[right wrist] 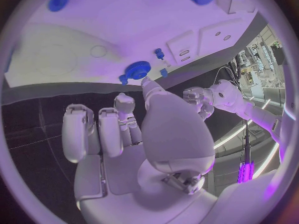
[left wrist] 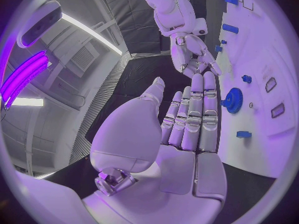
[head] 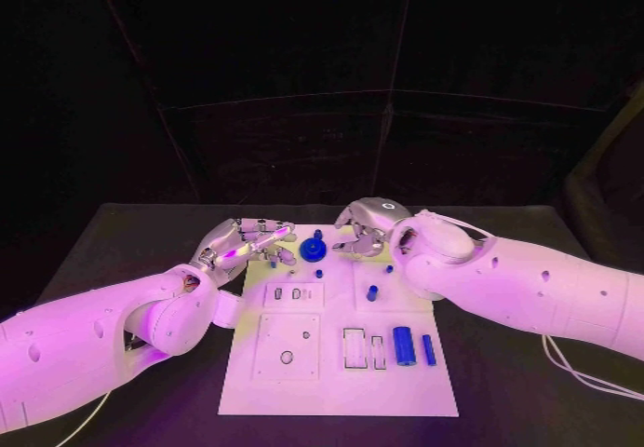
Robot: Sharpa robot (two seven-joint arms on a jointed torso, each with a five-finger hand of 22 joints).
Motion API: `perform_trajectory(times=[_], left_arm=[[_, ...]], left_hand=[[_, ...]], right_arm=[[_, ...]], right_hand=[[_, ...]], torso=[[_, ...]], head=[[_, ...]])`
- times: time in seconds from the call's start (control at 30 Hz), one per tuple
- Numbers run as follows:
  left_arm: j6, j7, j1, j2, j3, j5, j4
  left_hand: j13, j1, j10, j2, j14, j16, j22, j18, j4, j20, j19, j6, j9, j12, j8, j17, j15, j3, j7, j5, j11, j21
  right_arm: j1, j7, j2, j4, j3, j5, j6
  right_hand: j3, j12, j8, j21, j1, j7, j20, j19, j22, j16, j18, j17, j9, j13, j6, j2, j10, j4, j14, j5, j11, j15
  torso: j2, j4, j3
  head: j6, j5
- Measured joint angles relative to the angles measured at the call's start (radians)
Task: Assemble the parts on the task board
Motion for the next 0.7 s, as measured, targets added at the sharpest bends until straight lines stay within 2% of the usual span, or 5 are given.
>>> perform_trajectory(times=[0.13,0.27,0.4,0.53,0.7], left_arm=[[0.0,0.0,0.0,-0.006,0.0,0.0,0.0],[0.0,0.0,0.0,-0.006,0.0,0.0,0.0],[0.0,0.0,0.0,-0.004,0.0,0.0,-0.003],[0.0,0.0,0.0,-0.001,0.0,0.0,-0.008],[0.0,0.0,0.0,0.002,0.0,0.0,-0.013]], left_hand=[[0.0,0.0,0.0,0.0,0.0,0.0,0.0,0.0,0.0,0.0,0.0,0.0,0.0,0.0,0.0,0.001,0.0,0.0,0.0,0.0,0.0,0.0],[0.0,0.0,0.0,0.0,0.0,0.0,0.0,0.0,0.0,0.0,0.0,0.0,0.0,0.0,0.0,0.001,0.0,0.0,0.0,0.0,0.0,0.0],[0.0,0.0,0.0,0.0,0.0,0.0,0.0,0.0,0.0,0.0,0.0,0.0,0.0,0.0,0.0,0.001,0.0,0.0,0.0,0.0,0.0,0.0],[0.0,0.0,0.0,0.0,0.0,0.0,0.0,0.0,0.0,0.0,0.0,0.0,0.0,0.0,0.0,0.001,0.0,0.0,0.0,0.0,0.0,0.0],[0.0,0.0,0.0,0.0,0.0,0.0,0.0,0.0,0.0,0.0,0.0,0.0,0.0,0.0,0.0,0.001,0.0,0.0,0.0,0.0,0.0,0.0]], right_arm=[[0.0,0.072,-0.105,0.032,0.0,0.09,-0.032],[0.001,0.158,-0.172,0.024,0.0,0.173,-0.038],[0.001,0.234,-0.199,-0.018,0.0,0.242,-0.037],[0.0,0.292,-0.207,-0.058,0.0,0.294,-0.028],[0.0,0.333,-0.209,-0.088,-0.001,0.327,-0.011]], right_hand=[[0.008,0.002,0.0,0.0,0.032,0.0,0.0,0.0,0.0,0.0,0.0,0.0,0.0,0.004,0.0,-0.012,0.0,-0.018,0.0,0.024,0.0,0.0],[-0.002,0.002,0.0,0.0,0.06,0.0,0.0,0.0,0.0,0.0,0.0,0.0,0.0,0.004,0.0,-0.015,0.0,-0.039,0.0,0.063,0.0,0.0],[-0.008,0.002,0.0,0.0,0.07,0.0,0.0,0.0,0.0,0.0,0.0,0.0,0.0,0.001,0.0,-0.018,0.0,-0.045,0.0,0.071,0.0,0.0],[-0.011,0.002,0.0,0.0,0.074,0.0,0.0,0.0,0.0,0.0,0.0,0.0,0.0,0.0,0.0,-0.021,0.0,-0.048,0.0,0.076,0.0,0.0],[-0.014,0.002,0.0,0.0,0.078,0.0,0.0,0.0,0.0,0.0,0.0,0.0,0.0,-0.001,0.0,-0.017,0.0,-0.05,0.0,0.076,0.0,0.0]], torso=[[-0.002,-0.0066,0.0006],[-0.004,-0.0136,0.0027],[-0.004,-0.0179,0.0051],[-0.004,-0.0181,0.0061],[-0.003,-0.0167,0.0057]], head=[[0.004,-0.003],[0.008,-0.004],[0.013,-0.009],[0.017,-0.015],[0.019,-0.022]])
